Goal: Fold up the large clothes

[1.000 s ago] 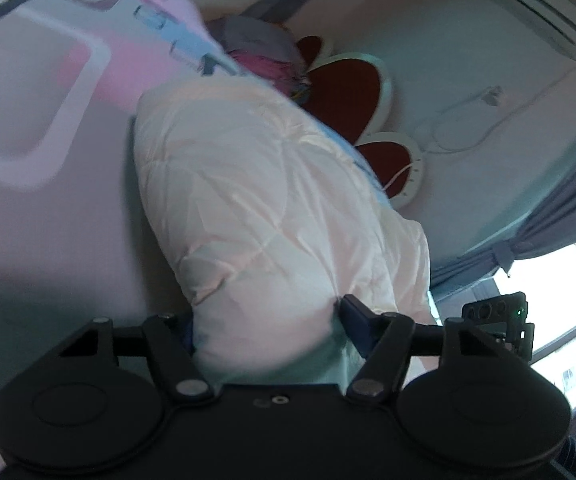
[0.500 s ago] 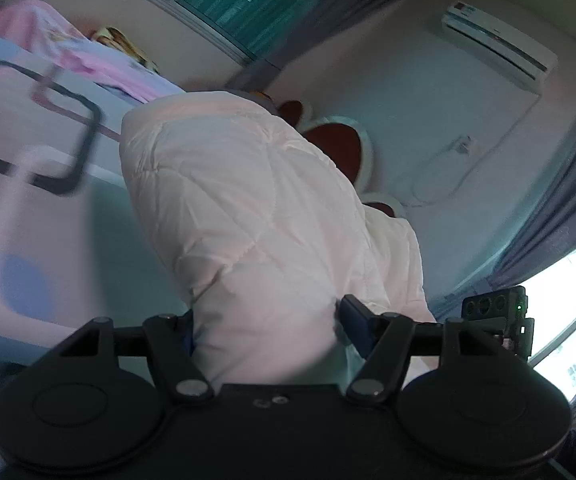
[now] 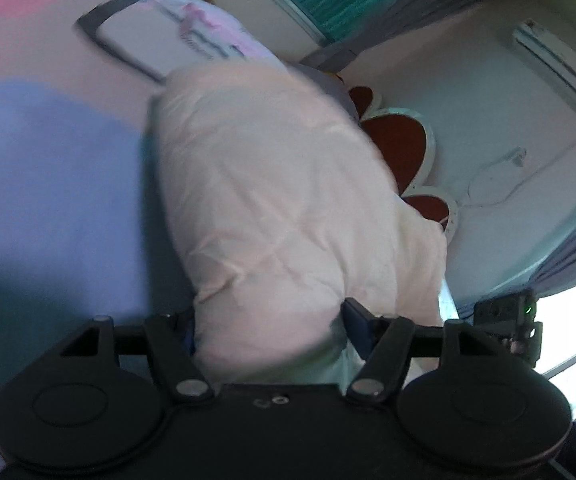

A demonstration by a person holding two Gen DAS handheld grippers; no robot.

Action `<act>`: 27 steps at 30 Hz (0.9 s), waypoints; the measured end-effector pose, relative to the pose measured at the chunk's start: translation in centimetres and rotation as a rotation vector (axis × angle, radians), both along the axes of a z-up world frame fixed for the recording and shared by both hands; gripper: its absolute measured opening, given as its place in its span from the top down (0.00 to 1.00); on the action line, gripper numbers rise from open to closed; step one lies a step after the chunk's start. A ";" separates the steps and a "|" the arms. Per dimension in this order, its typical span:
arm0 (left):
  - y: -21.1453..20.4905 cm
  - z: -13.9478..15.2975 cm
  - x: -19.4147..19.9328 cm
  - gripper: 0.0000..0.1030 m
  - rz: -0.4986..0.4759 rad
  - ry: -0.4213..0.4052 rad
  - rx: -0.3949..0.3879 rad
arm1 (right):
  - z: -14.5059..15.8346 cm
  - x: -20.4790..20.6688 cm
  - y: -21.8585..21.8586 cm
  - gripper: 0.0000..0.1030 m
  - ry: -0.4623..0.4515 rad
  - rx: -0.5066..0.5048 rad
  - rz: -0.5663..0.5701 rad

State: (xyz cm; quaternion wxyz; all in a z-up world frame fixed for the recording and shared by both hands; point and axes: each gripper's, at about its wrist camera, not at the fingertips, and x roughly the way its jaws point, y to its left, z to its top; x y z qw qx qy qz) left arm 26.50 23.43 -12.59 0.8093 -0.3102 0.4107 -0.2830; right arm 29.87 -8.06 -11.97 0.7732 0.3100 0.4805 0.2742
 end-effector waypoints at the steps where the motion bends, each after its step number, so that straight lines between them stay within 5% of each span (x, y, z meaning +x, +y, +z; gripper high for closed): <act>1: 0.2 -0.3 -0.2 0.35 0.008 0.001 -0.014 | -0.6 -0.2 -0.2 0.42 0.022 0.026 -0.027; 8: 1.0 0.4 -0.6 0.13 0.055 0.009 0.024 | 2.0 -1.3 0.1 0.32 0.002 -0.064 -0.072; 14: 6.7 2.7 -0.7 0.33 0.195 -0.057 0.044 | 7.7 -2.4 -2.5 0.33 -0.127 -0.156 -0.220; 17: 6.0 4.5 1.9 0.42 0.194 -0.114 0.075 | 11.0 -0.5 -1.4 0.64 -0.225 -0.203 -0.228; 19: 3.7 5.7 4.3 0.49 0.154 -0.163 0.120 | 12.3 2.1 2.4 0.69 -0.291 -0.232 -0.187; 24: -3.8 7.9 7.9 0.53 0.037 -0.277 0.221 | 10.9 7.2 8.7 0.70 -0.332 -0.358 -0.085; 27: -6.9 7.7 9.7 0.53 -0.015 -0.268 0.286 | 7.7 8.7 9.2 0.71 -0.297 -0.421 -0.099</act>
